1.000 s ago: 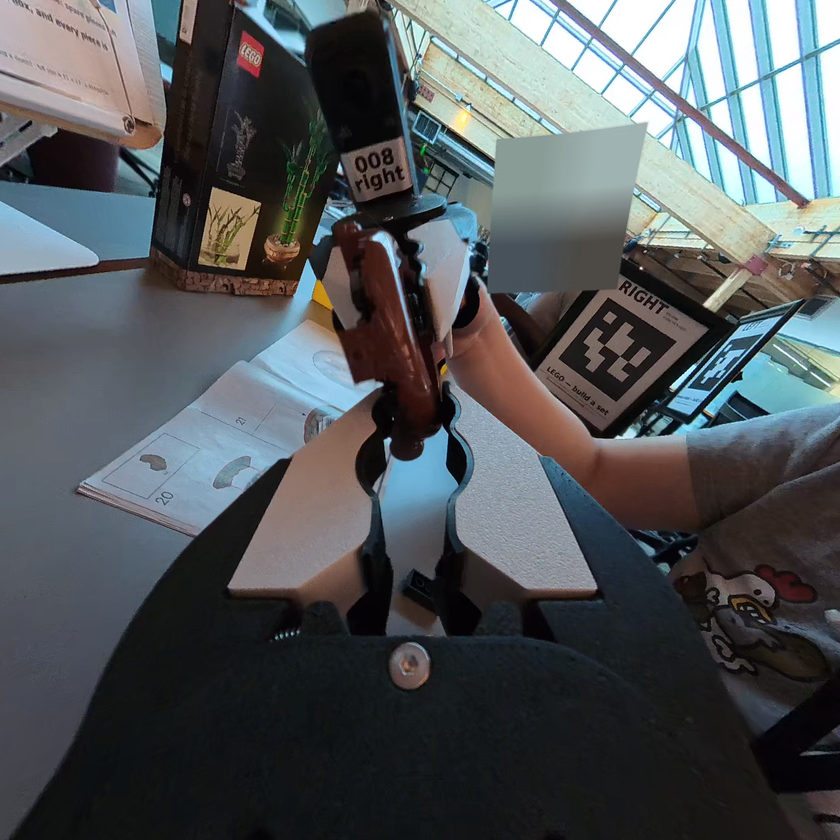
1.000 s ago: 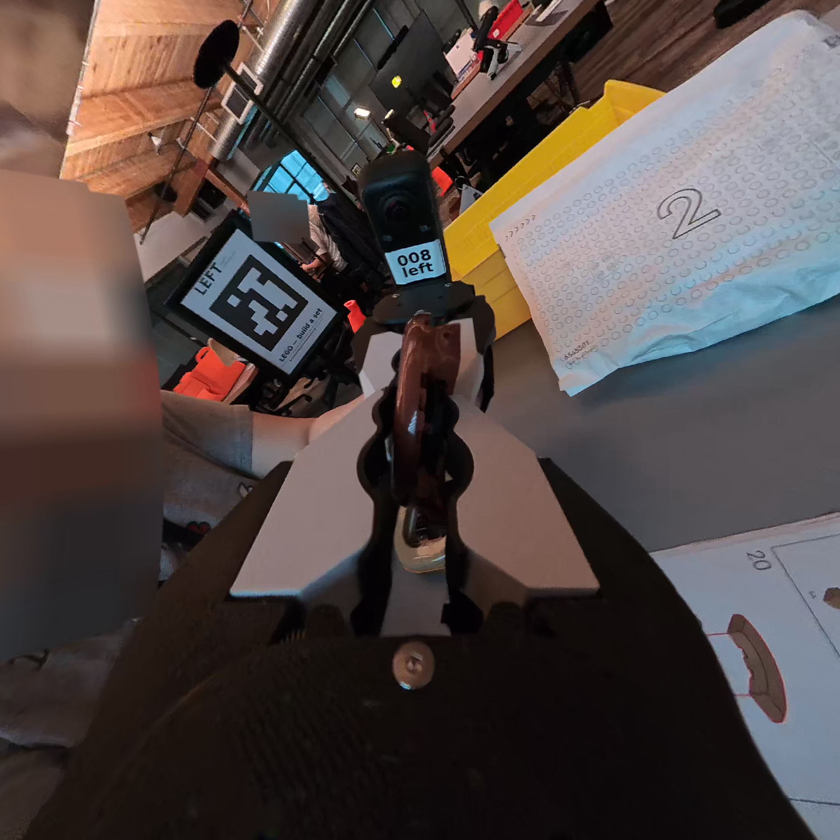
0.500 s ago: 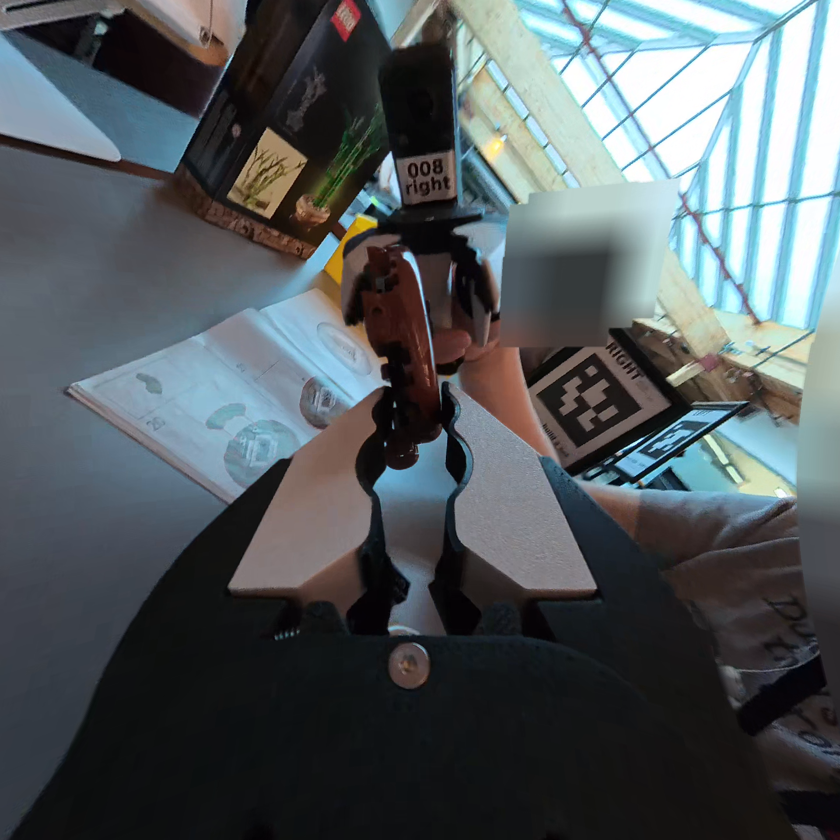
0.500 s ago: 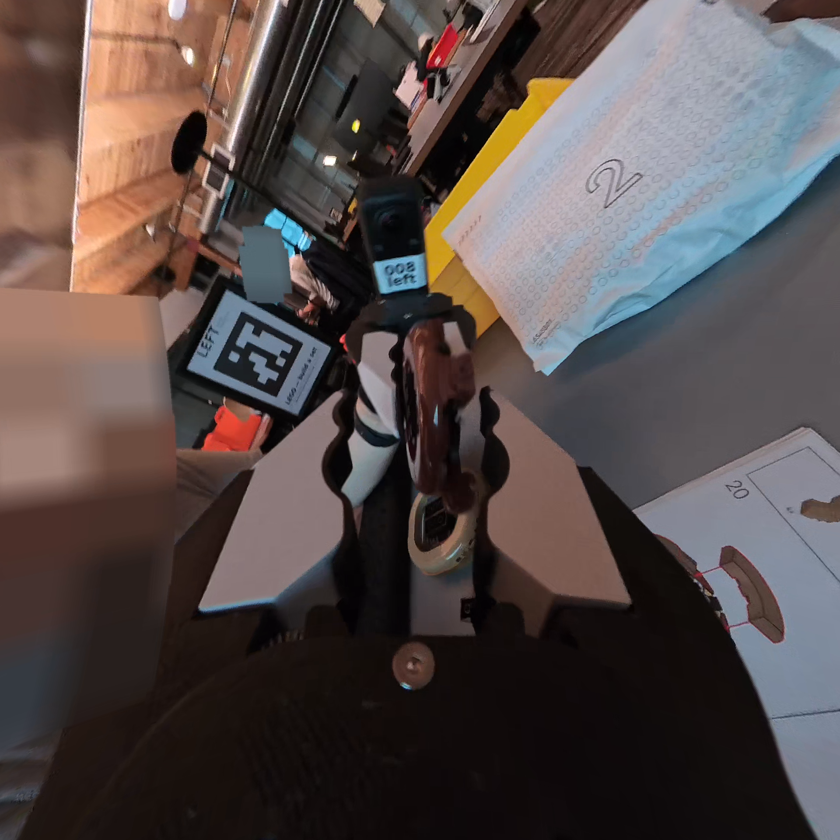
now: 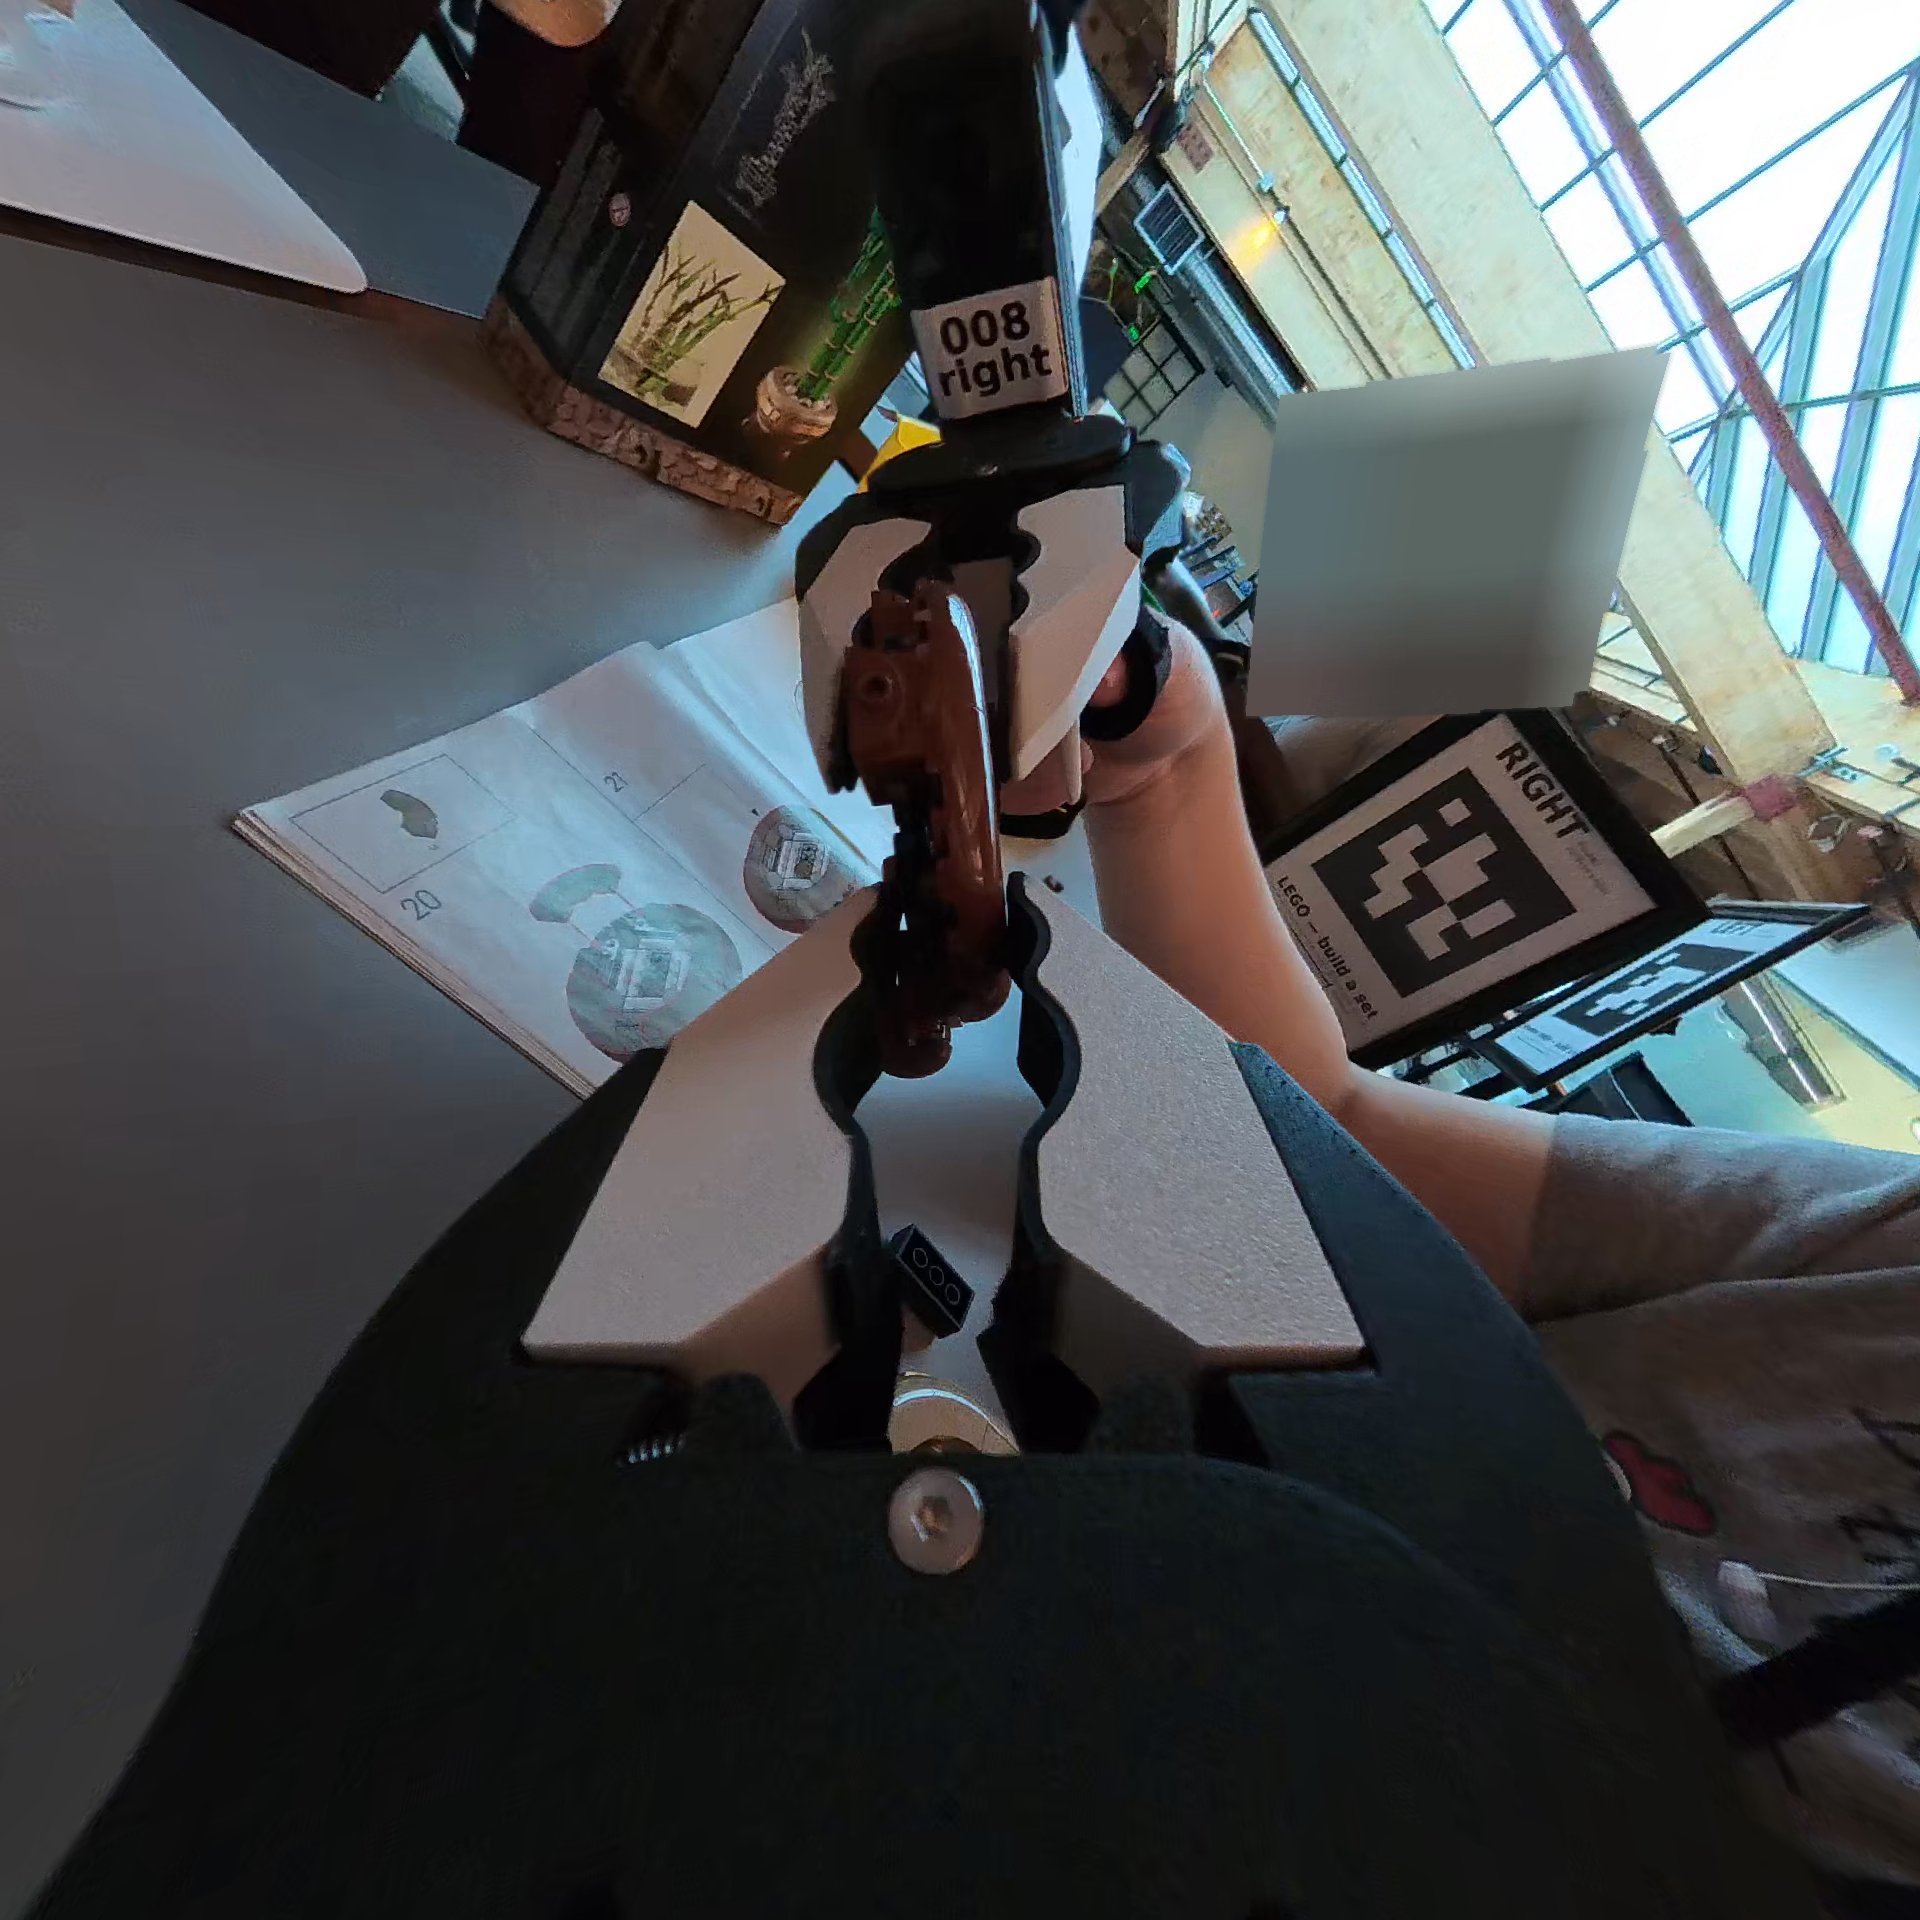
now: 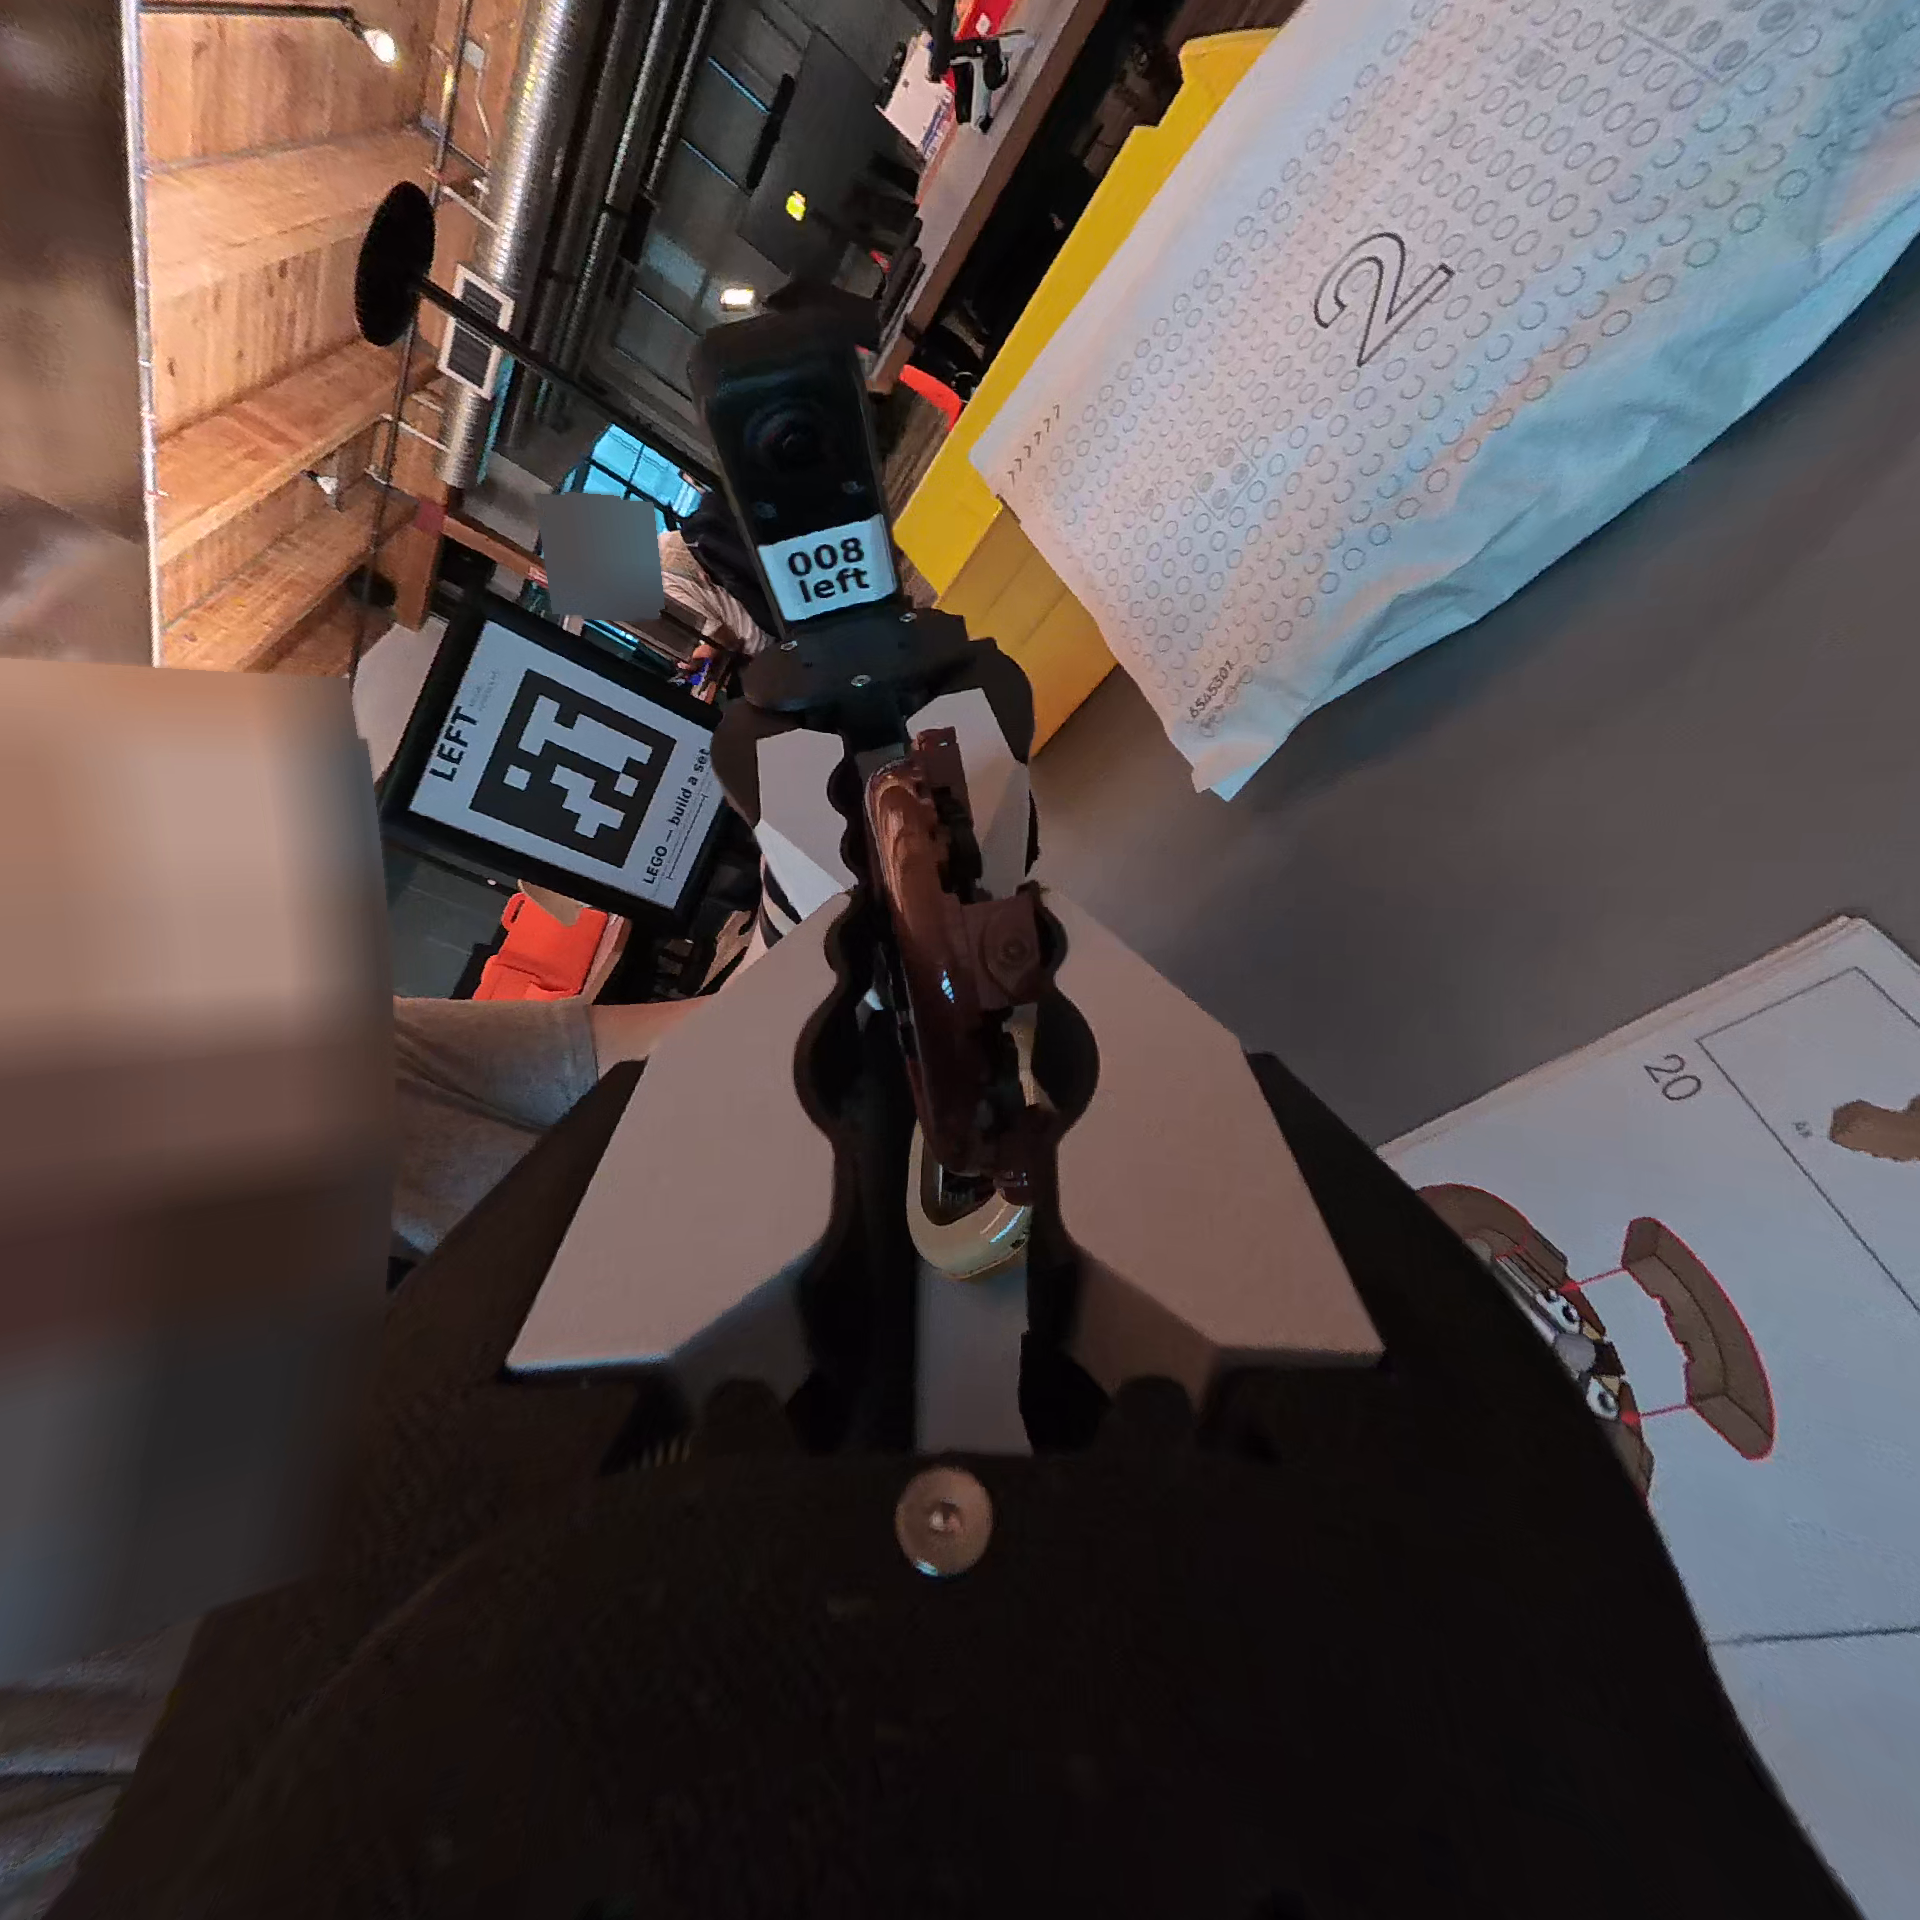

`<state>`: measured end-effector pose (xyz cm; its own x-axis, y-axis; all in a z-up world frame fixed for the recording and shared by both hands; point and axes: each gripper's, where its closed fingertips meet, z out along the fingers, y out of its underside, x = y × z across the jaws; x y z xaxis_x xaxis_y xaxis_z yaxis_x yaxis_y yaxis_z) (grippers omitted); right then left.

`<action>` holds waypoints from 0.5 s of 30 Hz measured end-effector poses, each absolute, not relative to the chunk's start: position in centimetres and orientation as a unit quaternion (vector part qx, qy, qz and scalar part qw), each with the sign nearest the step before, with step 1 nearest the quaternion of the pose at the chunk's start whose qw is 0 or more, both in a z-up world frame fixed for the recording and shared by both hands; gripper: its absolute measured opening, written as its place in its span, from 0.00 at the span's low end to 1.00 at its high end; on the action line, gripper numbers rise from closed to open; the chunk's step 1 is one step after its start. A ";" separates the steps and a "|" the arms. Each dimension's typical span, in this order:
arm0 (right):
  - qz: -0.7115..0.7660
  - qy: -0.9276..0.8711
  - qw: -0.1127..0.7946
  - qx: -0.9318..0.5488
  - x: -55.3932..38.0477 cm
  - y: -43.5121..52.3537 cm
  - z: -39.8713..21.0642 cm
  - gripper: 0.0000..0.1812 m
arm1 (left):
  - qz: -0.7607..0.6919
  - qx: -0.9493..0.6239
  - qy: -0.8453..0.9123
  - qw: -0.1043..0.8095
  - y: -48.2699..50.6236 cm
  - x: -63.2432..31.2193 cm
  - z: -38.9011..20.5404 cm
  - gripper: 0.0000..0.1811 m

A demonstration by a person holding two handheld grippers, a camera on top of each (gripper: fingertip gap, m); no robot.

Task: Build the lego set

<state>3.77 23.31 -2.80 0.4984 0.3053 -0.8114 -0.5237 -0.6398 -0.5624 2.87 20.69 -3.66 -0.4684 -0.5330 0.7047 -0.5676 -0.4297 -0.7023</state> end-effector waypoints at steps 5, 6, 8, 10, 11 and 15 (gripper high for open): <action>0.482 0.055 0.422 -0.766 3.6 23.5 -3.2 0.12 | 0.664 0.522 -0.534 0.033 20.4 2.8 -4.4 0.10; 0.482 0.054 0.422 -0.766 3.7 23.4 -3.3 0.12 | 0.666 0.521 -0.532 0.037 20.3 2.8 -4.4 0.10; 0.478 0.052 0.421 -0.769 3.7 23.3 -3.3 0.13 | 0.664 0.523 -0.533 0.035 20.2 3.0 -4.6 0.10; 0.488 0.048 0.434 -0.756 3.8 23.3 -2.7 0.13 | 0.678 0.516 -0.523 0.038 20.2 3.0 -3.9 0.10; 0.497 0.041 0.442 -0.746 3.7 23.2 -2.2 0.14 | 0.685 0.512 -0.516 0.037 20.3 3.0 -3.5 0.10; 0.512 0.026 0.452 -0.730 3.8 22.5 -1.5 0.22 | 0.710 0.505 -0.492 0.008 21.3 3.0 -2.1 0.10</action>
<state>3.82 22.50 -1.51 0.4751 0.4255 -0.7702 -0.5005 -0.5893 -0.6342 2.98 21.30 -2.06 -0.4905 -0.4853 0.7238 -0.5069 -0.5166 -0.6900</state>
